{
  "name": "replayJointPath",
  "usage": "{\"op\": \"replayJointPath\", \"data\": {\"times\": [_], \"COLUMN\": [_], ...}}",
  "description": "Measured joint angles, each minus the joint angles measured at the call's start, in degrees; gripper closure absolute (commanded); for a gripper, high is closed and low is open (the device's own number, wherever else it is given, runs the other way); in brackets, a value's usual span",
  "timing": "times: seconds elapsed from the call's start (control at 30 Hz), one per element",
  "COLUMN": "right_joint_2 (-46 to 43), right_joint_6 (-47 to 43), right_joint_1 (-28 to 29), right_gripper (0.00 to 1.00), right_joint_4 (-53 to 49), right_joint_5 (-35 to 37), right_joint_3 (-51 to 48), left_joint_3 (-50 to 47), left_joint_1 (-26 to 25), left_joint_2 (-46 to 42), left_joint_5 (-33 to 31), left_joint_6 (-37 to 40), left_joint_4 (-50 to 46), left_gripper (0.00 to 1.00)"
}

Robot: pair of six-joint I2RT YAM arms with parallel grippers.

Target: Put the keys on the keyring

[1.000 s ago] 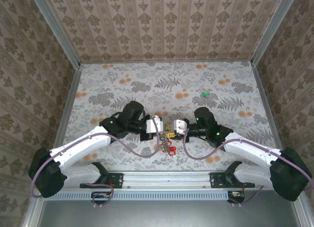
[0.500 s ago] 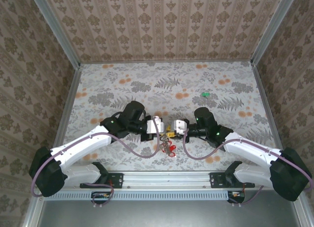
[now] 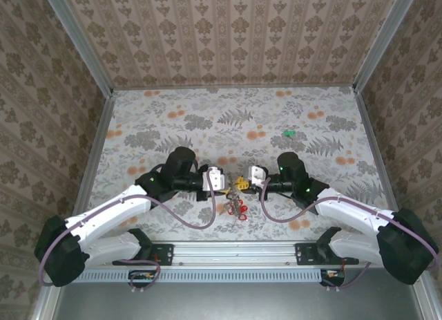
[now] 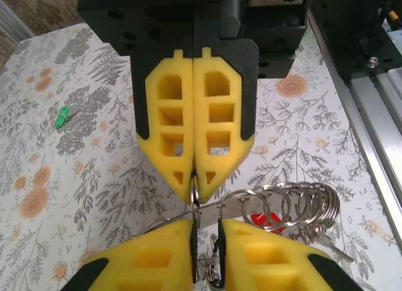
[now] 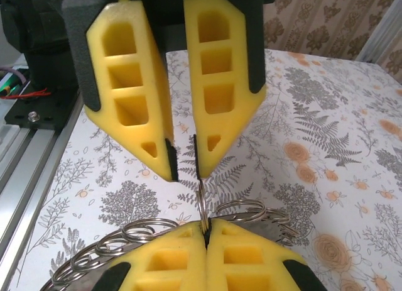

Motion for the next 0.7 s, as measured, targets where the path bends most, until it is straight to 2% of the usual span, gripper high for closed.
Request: {"op": "replayJointPath", "data": {"times": [0.2,0.7], "right_joint_2": [0.0,0.0], "right_joint_6": [1.3,1.5], "right_joint_1": [-0.5,-0.6], "right_gripper": [1.0,1.0], "right_joint_4": [1.8,2.0], "right_joint_5": [-1.1,-2.1], "right_joint_3": [-0.1,-0.1], "left_joint_3": [-1.5,-2.3], "left_joint_1": [0.6,0.7], "left_joint_2": [0.0,2.6], "left_joint_5": [0.2,3.5], "left_joint_6": [-0.9,-3.0], "left_joint_4": [2.3,10.1], "left_gripper": [0.72,0.76]}}
